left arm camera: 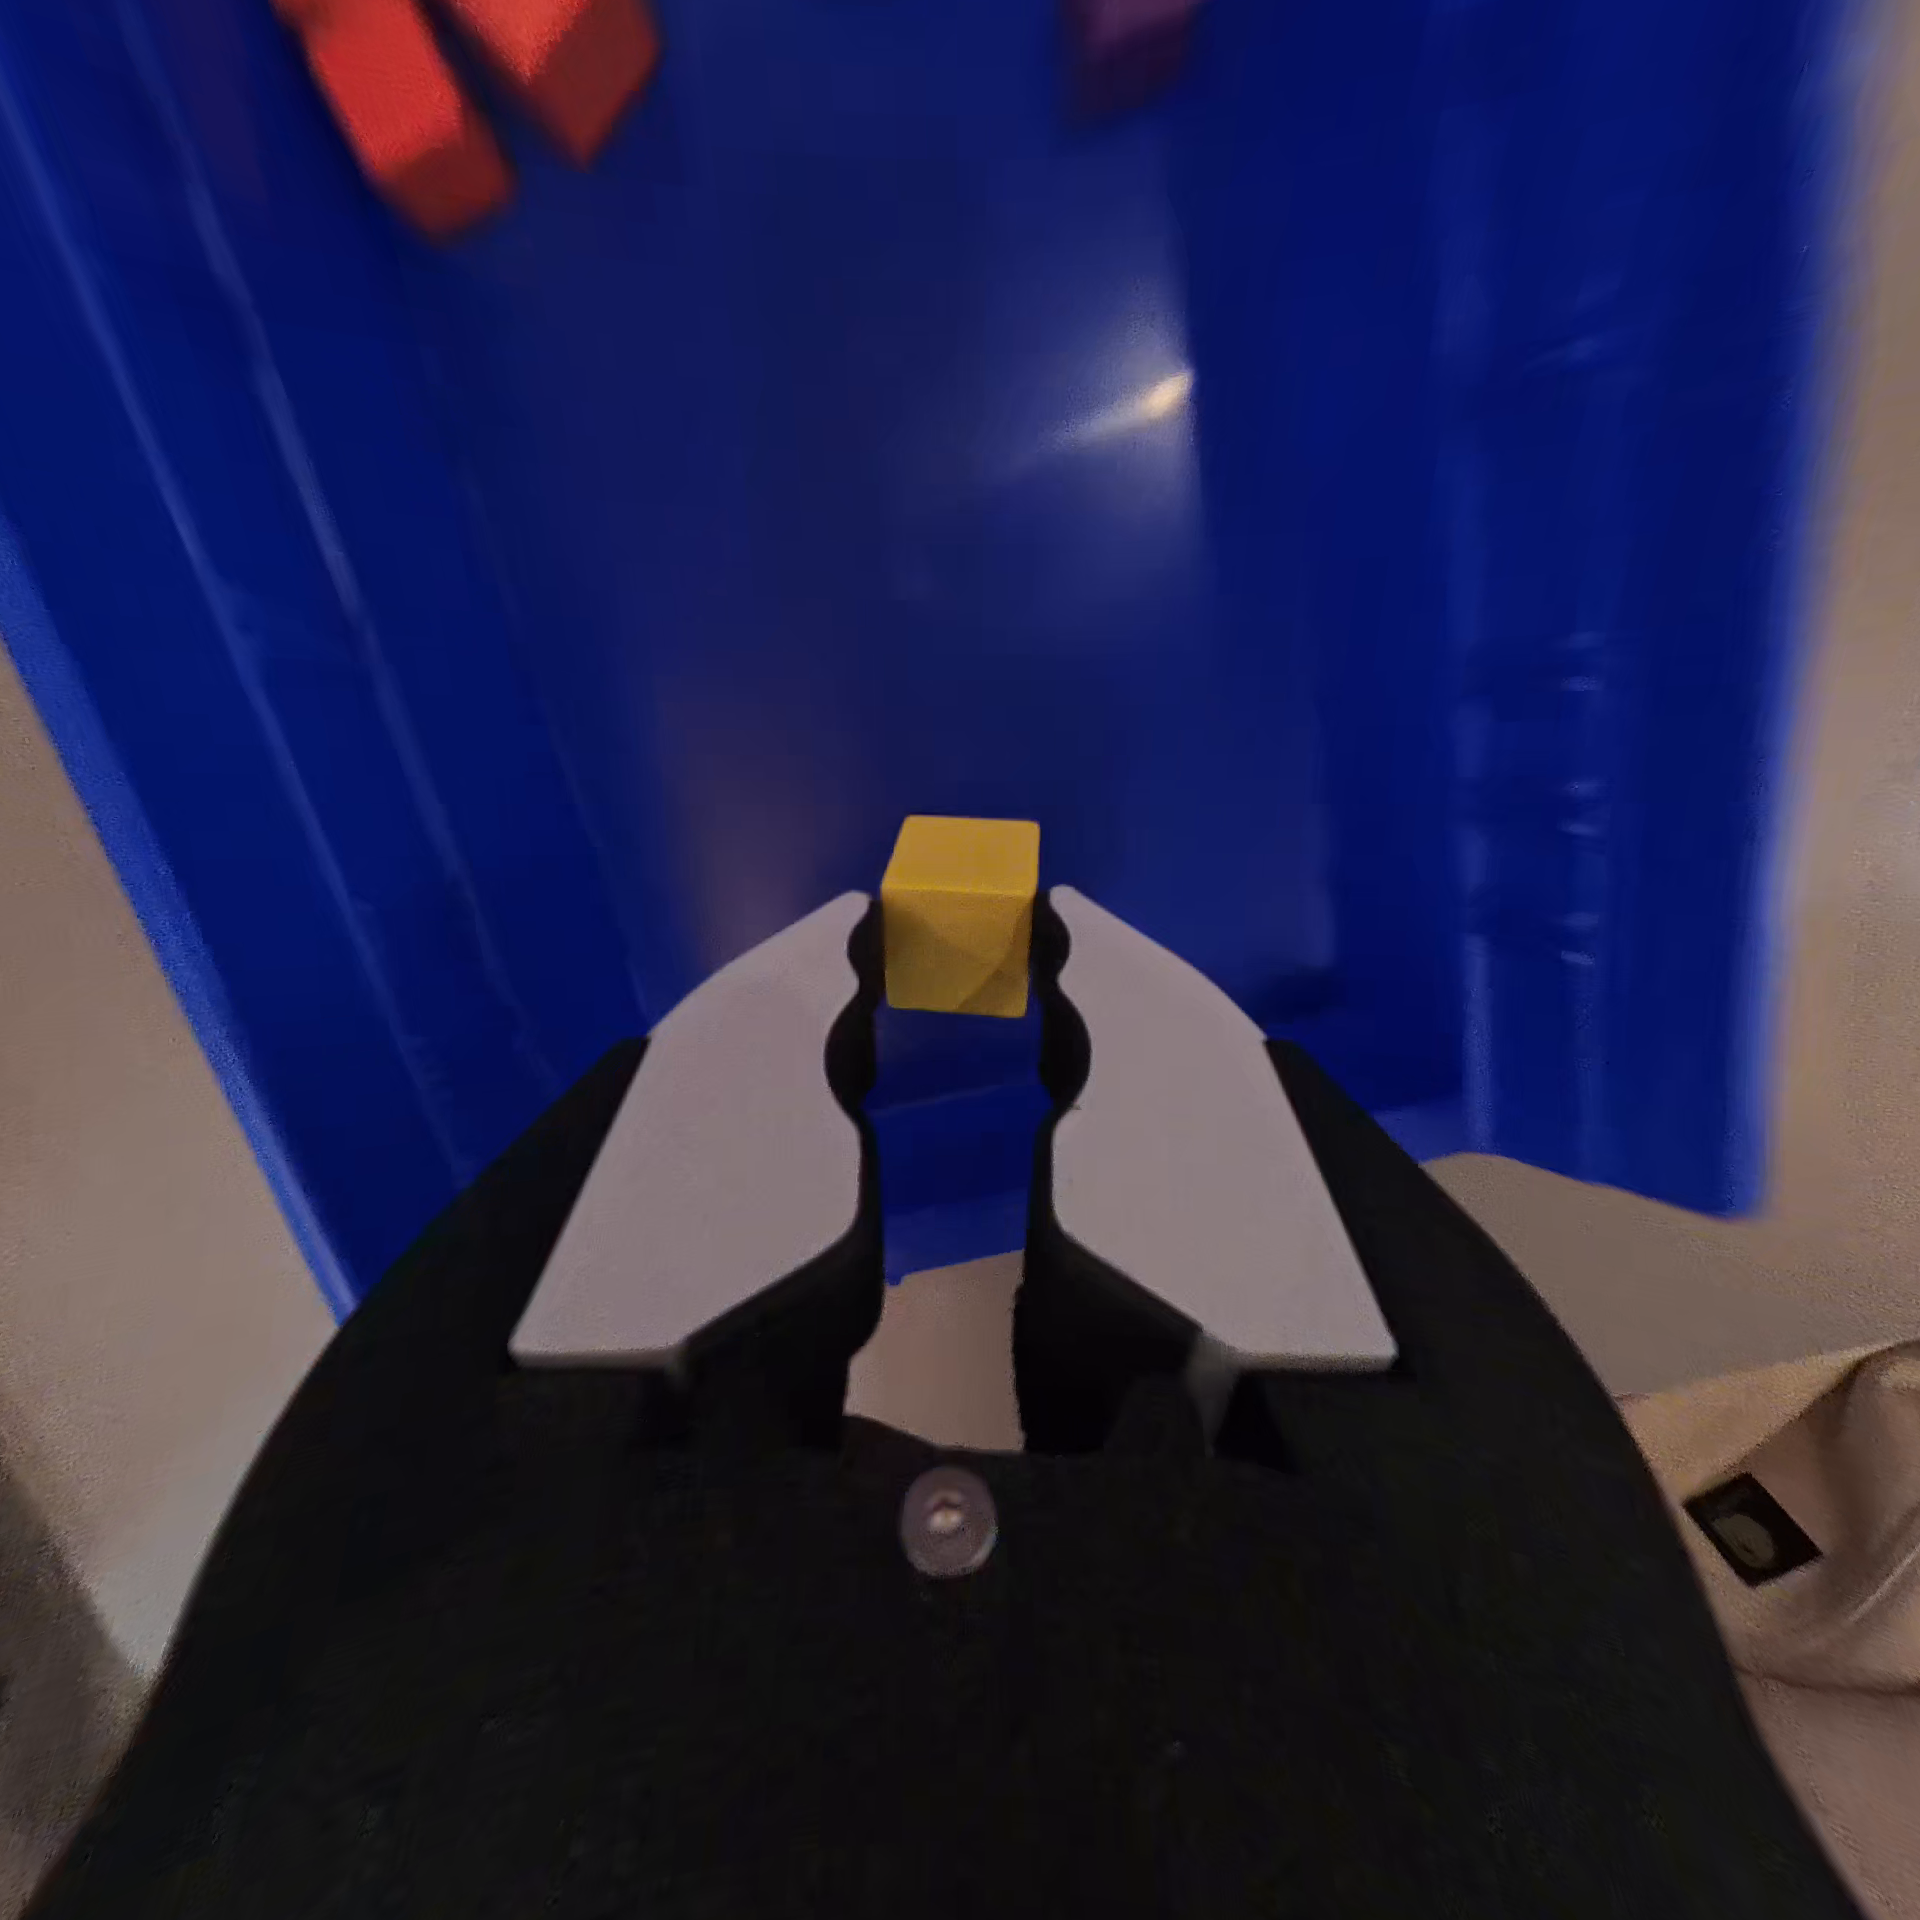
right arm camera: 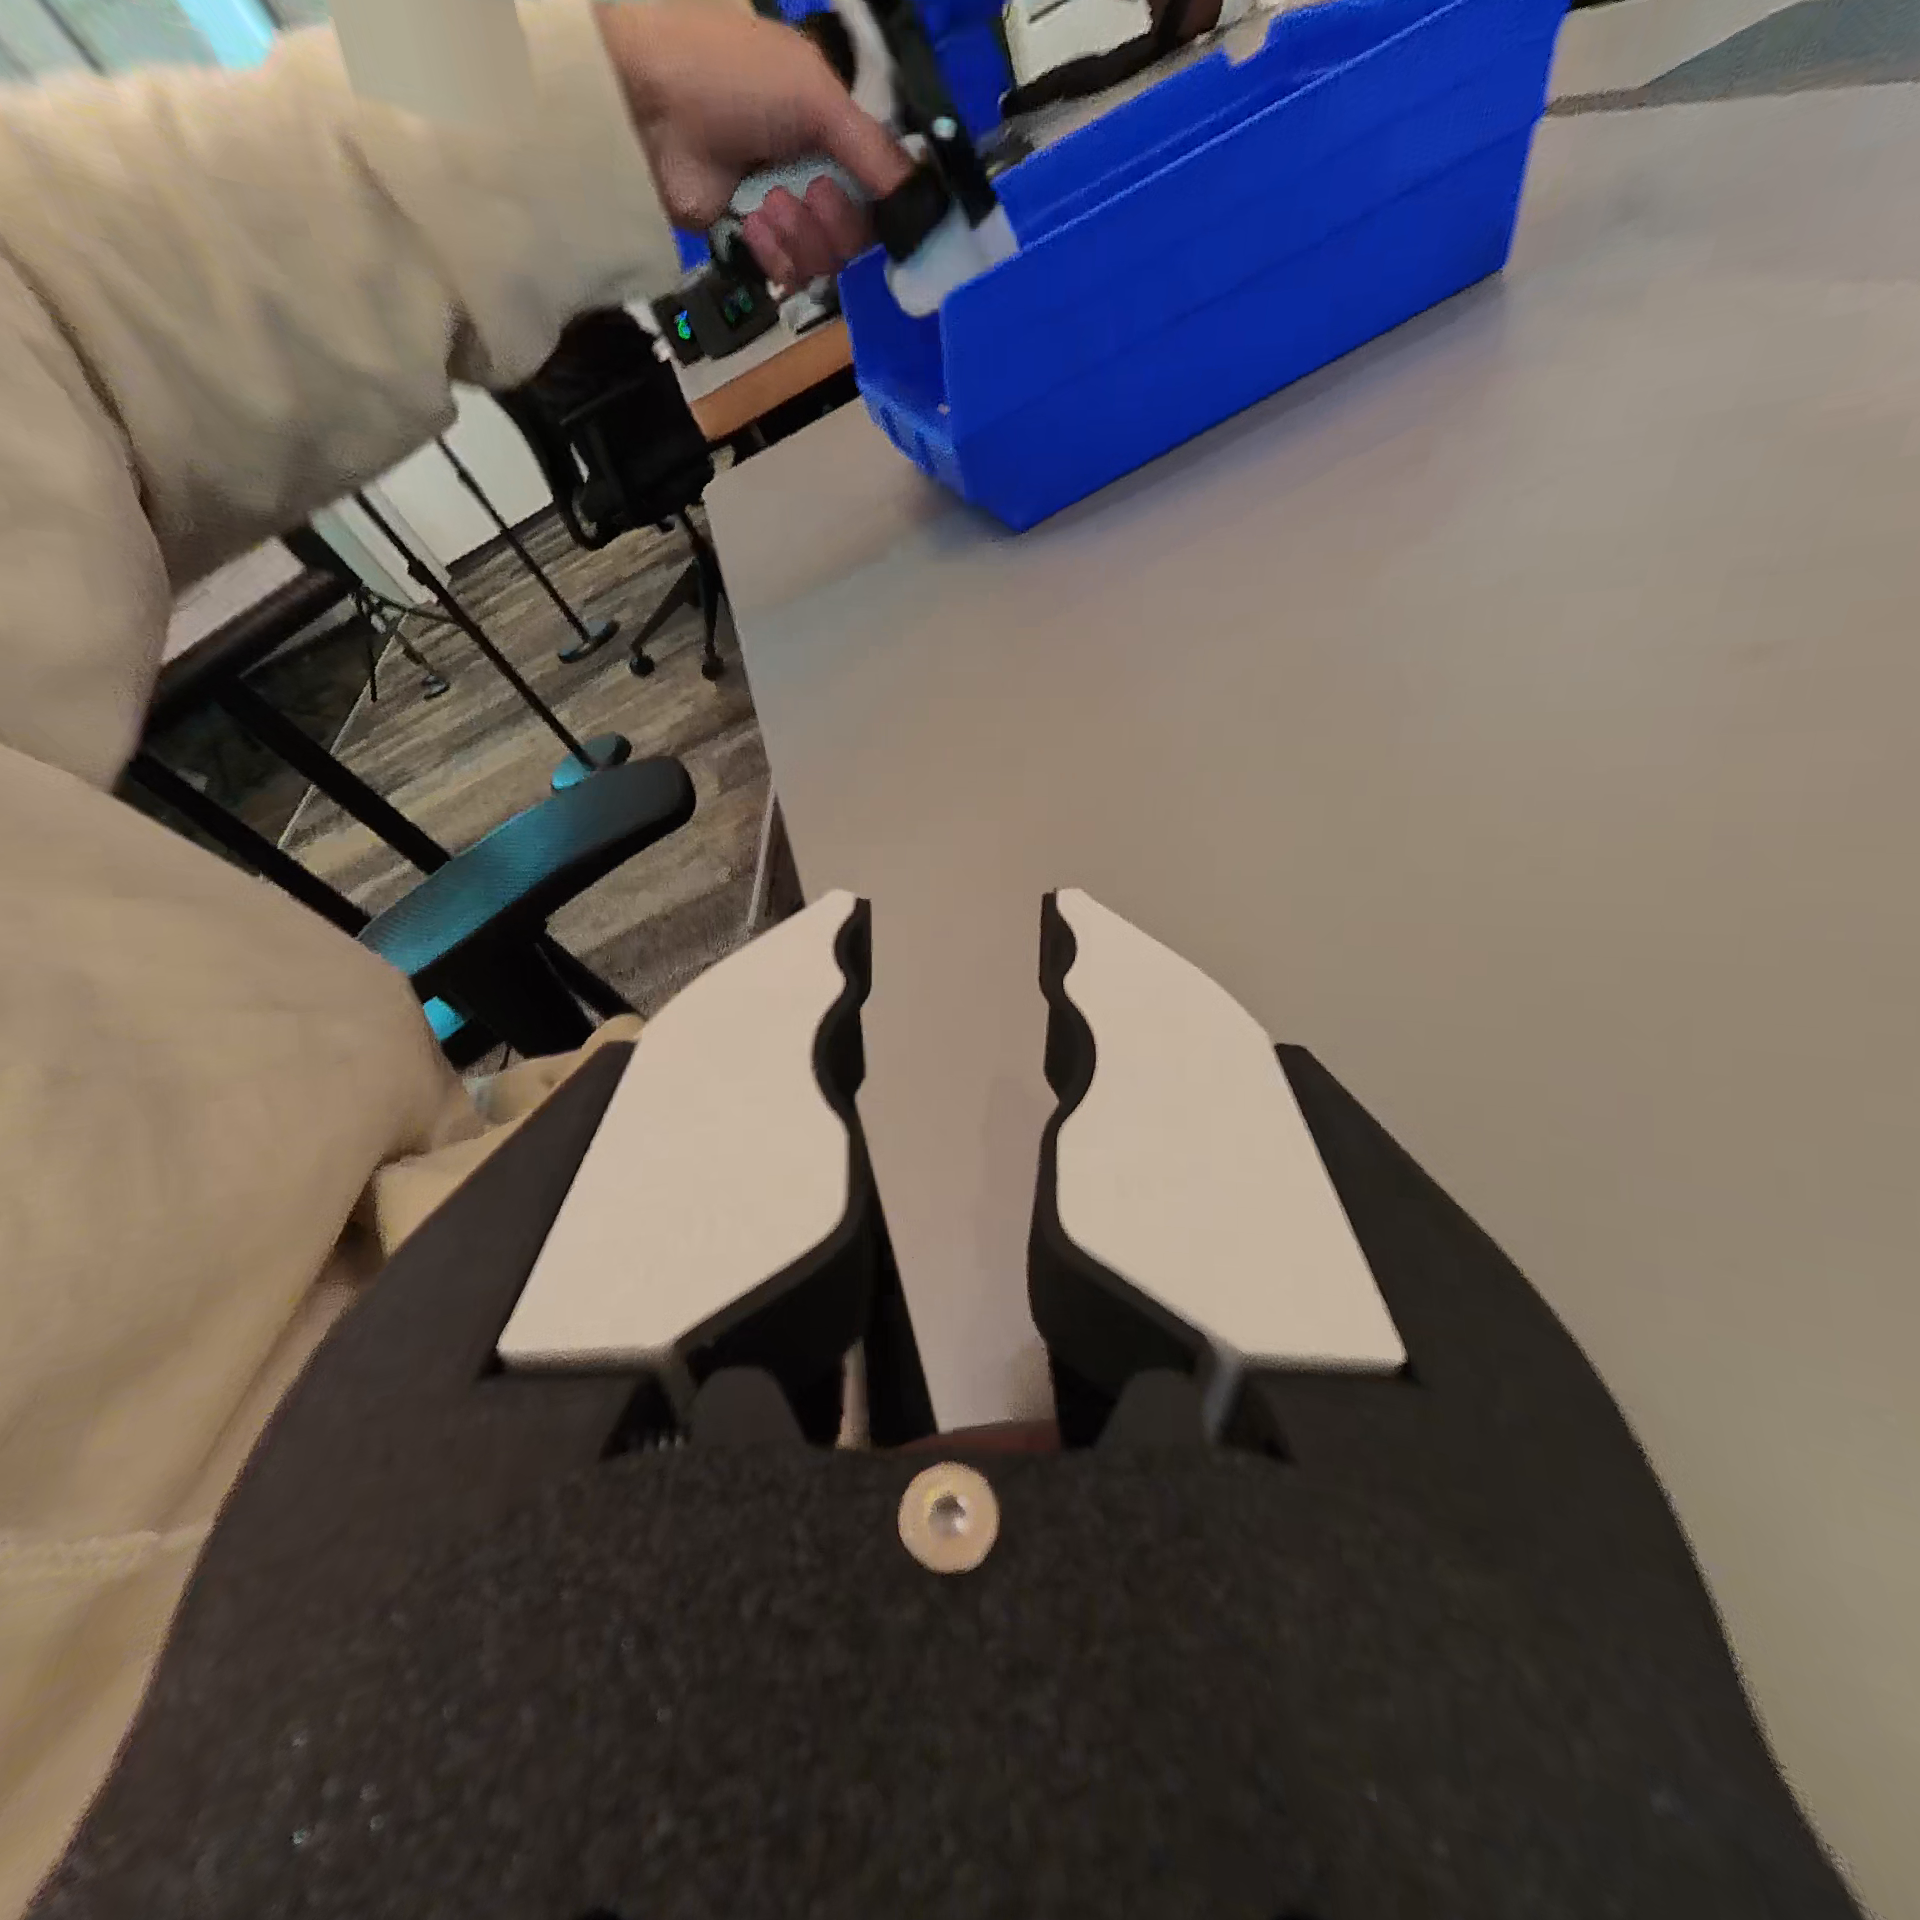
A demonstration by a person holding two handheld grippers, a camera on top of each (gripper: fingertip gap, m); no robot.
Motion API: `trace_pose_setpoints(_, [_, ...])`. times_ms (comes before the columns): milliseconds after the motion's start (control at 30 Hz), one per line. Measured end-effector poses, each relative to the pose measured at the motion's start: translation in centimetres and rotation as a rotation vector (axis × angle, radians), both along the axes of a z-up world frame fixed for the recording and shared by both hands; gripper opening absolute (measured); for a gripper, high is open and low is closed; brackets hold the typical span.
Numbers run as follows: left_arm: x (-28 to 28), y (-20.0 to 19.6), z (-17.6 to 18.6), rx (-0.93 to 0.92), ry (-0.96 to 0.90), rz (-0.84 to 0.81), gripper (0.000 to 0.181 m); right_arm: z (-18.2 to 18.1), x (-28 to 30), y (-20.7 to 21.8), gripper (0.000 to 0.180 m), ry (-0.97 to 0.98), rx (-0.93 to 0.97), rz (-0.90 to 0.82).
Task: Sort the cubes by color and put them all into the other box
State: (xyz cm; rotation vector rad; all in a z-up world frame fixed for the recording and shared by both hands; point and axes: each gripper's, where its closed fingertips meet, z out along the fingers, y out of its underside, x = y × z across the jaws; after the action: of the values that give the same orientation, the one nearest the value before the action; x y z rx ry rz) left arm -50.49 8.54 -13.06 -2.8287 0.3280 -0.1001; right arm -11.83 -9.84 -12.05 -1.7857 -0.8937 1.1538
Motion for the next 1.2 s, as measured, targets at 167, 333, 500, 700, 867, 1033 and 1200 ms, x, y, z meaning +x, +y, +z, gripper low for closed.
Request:
trace_pose_setpoints(167, [6.0,-0.6,7.5,0.482,-0.277,-0.268,0.026,1.6,2.5,3.1,0.031,0.126,-0.028,-0.133])
trace_pose_setpoints(333, [11.8,-4.6,10.3,0.766,-0.485,-0.536,0.027,3.9,3.8,5.5,0.035,0.267,-0.110,-0.202])
trace_pose_setpoints(500, [19.7,-7.1,9.7,0.925,-0.504,-0.896,0.027,6.6,0.2,6.0,0.043,0.476,-0.457,-0.004])
trace_pose_setpoints(700, [30.5,-7.6,9.8,0.962,-0.531,-1.205,0.027,9.3,-5.1,8.3,0.051,0.599,-0.733,0.181])
trace_pose_setpoints(867, [35.3,-7.4,10.1,0.945,-0.548,-1.316,0.027,10.2,-5.1,9.7,0.052,0.639,-0.727,0.150])
trace_pose_setpoints(1033, [36.8,-7.3,10.3,0.965,-0.588,-1.330,0.026,9.6,-3.5,10.5,0.028,0.662,-0.725,0.123])
trace_pose_setpoints(1200, [37.1,-7.6,10.3,0.984,-0.606,-1.306,0.026,9.7,-3.2,10.3,0.027,0.717,-0.753,0.159])
